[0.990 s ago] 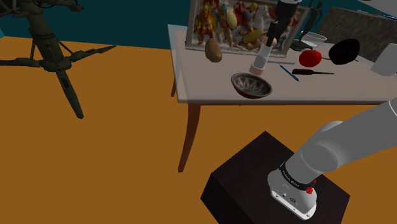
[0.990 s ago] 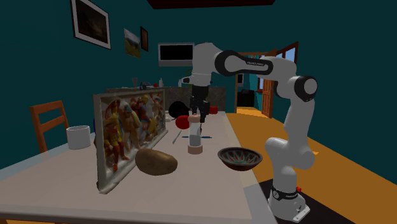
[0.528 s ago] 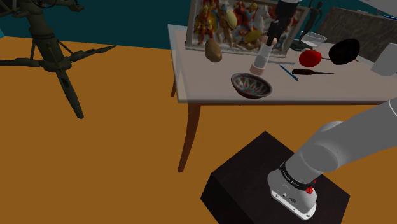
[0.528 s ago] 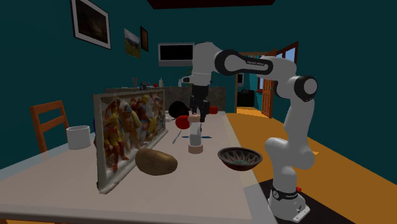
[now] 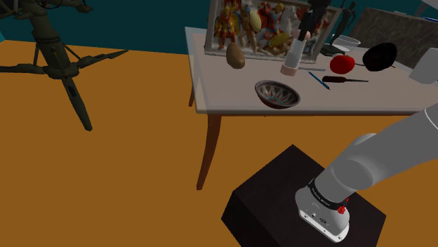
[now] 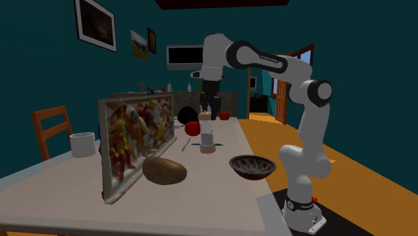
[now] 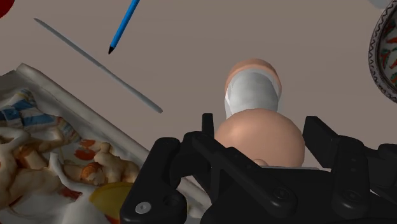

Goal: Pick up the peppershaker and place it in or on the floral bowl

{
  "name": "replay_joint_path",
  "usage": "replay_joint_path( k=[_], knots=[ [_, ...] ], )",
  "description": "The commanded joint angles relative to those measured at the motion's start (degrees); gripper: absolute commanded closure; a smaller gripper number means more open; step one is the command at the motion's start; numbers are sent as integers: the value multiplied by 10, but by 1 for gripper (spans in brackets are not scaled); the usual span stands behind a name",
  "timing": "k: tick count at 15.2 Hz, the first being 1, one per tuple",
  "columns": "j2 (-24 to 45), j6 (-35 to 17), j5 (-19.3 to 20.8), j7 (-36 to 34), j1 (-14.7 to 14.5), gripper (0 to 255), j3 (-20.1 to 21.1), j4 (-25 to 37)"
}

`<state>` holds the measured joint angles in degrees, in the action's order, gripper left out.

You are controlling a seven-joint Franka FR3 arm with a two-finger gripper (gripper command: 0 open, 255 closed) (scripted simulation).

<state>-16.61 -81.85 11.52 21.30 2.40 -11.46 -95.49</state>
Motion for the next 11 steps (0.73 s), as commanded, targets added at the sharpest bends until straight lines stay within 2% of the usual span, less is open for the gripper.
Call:
replay_joint_path(
  k=[1,11],
  knots=[
    [10,16,-1,4,0,255,-1,27],
    [63,103,-7,24,0,255,-4,168]
  ],
)
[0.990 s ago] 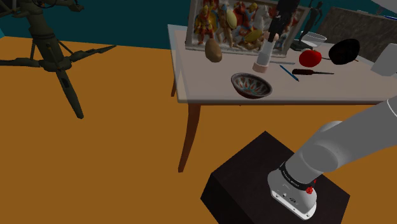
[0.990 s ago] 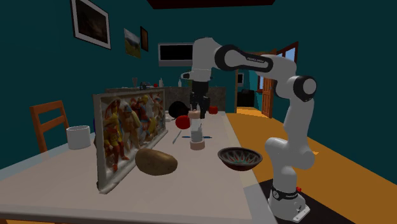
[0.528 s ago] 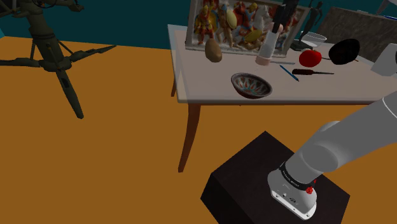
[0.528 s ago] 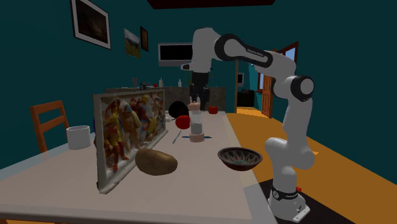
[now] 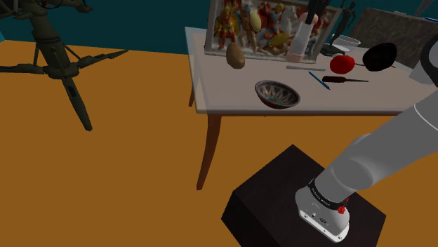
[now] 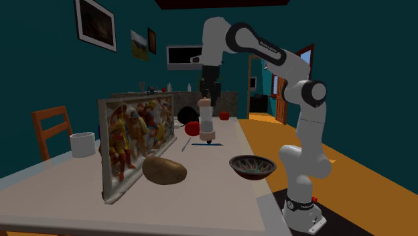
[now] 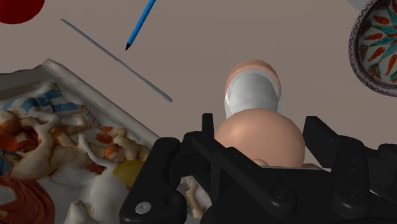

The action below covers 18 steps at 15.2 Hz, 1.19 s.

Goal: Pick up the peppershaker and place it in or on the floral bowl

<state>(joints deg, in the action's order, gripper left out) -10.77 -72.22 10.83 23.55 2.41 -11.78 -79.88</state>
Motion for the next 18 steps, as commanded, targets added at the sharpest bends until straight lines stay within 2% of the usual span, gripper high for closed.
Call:
replay_joint_path(
  k=[1,3,11,18],
  knots=[
    [11,16,-1,4,0,255,-1,28],
    [26,36,-3,9,1,255,-2,62],
    [-37,108,1,-91,-37,255,73,54],
    [-52,183,-12,-187,-65,255,145,99]
  ],
)
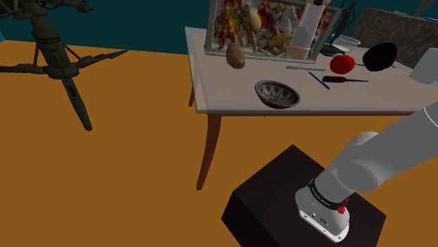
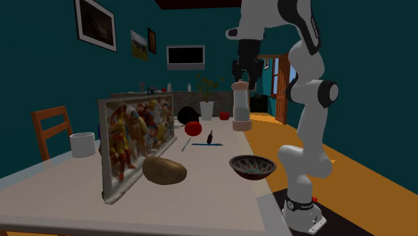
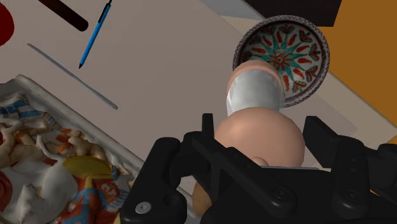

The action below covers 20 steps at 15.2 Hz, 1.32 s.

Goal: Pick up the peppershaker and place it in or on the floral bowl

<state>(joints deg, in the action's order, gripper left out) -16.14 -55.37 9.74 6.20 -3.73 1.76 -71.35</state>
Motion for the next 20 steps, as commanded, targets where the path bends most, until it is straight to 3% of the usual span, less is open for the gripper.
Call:
replay_joint_path(
  k=[1,4,20],
  knots=[
    [3,26,-4,-28,-7,255,21,24],
    [11,58,-11,-70,-18,255,52,59],
    [-119,-95,-32,-84,-24,255,36,-224]
  ],
)
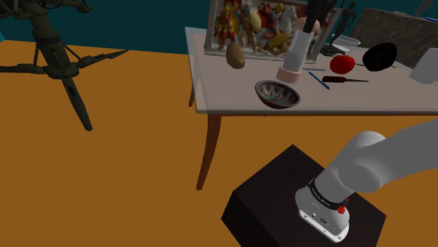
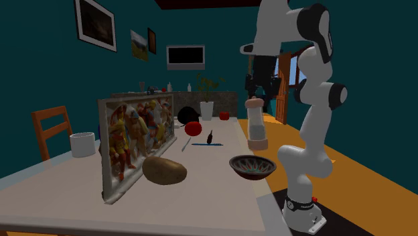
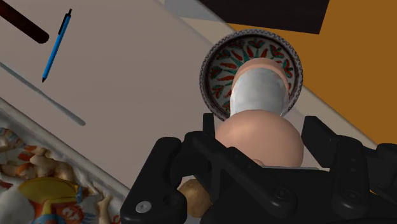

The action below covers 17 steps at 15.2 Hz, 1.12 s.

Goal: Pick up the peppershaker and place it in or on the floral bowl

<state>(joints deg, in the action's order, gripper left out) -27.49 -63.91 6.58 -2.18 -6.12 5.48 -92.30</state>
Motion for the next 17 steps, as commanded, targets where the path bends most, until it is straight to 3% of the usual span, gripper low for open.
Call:
replay_joint_path(
  k=[1,11,17],
  knots=[
    [-11,-17,-1,-1,-1,255,-2,-28],
    [-60,-91,-6,-9,-5,255,-6,-152],
    [-60,-91,-6,-9,-5,255,-6,-152]
  ],
)
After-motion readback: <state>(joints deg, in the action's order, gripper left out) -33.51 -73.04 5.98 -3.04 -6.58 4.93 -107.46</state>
